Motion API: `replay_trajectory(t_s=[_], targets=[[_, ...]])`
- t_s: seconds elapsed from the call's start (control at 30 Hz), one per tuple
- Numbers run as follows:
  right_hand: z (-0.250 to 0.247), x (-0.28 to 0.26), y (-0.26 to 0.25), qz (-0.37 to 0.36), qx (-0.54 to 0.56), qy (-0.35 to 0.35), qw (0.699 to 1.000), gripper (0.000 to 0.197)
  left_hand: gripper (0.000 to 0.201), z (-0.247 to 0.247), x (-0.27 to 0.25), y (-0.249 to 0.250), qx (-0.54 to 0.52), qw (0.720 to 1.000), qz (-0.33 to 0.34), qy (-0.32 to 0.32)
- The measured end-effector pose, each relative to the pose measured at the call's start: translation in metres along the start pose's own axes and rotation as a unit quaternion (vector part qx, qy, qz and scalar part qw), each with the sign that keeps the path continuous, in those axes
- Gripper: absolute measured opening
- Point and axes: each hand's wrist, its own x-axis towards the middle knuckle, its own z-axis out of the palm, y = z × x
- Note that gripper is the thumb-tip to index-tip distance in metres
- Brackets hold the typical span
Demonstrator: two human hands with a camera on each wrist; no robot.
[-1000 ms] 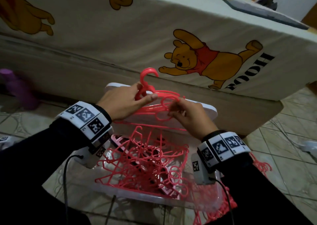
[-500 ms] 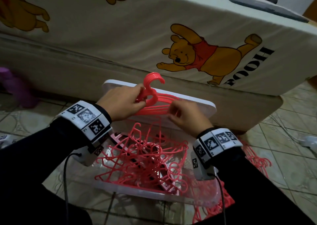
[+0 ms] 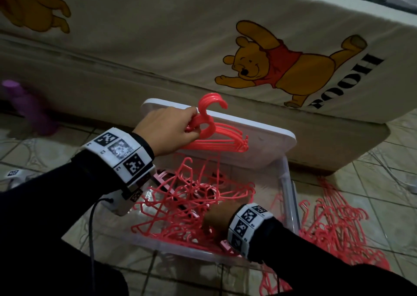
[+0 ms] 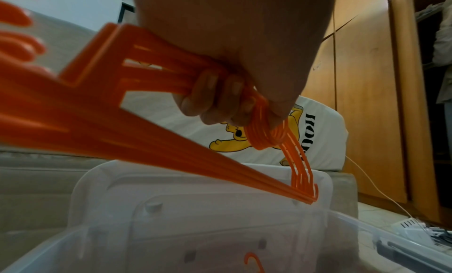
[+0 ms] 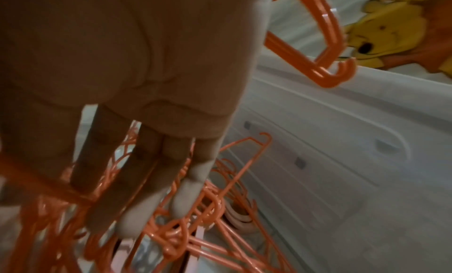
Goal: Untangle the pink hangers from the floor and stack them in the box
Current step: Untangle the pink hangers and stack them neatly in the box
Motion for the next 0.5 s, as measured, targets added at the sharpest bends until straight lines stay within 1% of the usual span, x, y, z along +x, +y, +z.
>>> replay_trajectory(t_s=[0.1,0.13,0.23,0.37,0.43,0.5], targets=[[0.002,-0.002,-0.002,-0.004,-0.002,-0.009,1.000,0.017,0.029,0.000,0.000,0.001,0.002,1.000,0.001,-0.007],[-0.001,-0.002,-0.002,-0.006,0.013,-0.004,1.000,0.018,0.030,0.000,-0.001,0.001,0.005,1.000,0.000,-0.007],[-0.023,-0.002,0.000,0.011,0.061,-0.015,0.998,0.023,0.029,-0.001,-0.002,-0.001,0.013,1.000,-0.006,-0.007],[-0.053,-0.015,0.011,0.043,0.184,0.068,0.980,0.030,0.029,-0.003,-0.003,-0.006,0.007,1.000,-0.022,0.011],[-0.060,-0.024,0.018,0.048,0.217,0.098,0.970,0.025,0.030,-0.005,-0.003,-0.007,0.010,0.999,-0.022,0.030],[-0.063,-0.032,0.020,0.045,0.269,0.128,0.954,0.015,0.032,-0.008,-0.003,-0.006,0.008,0.999,-0.028,0.044]])
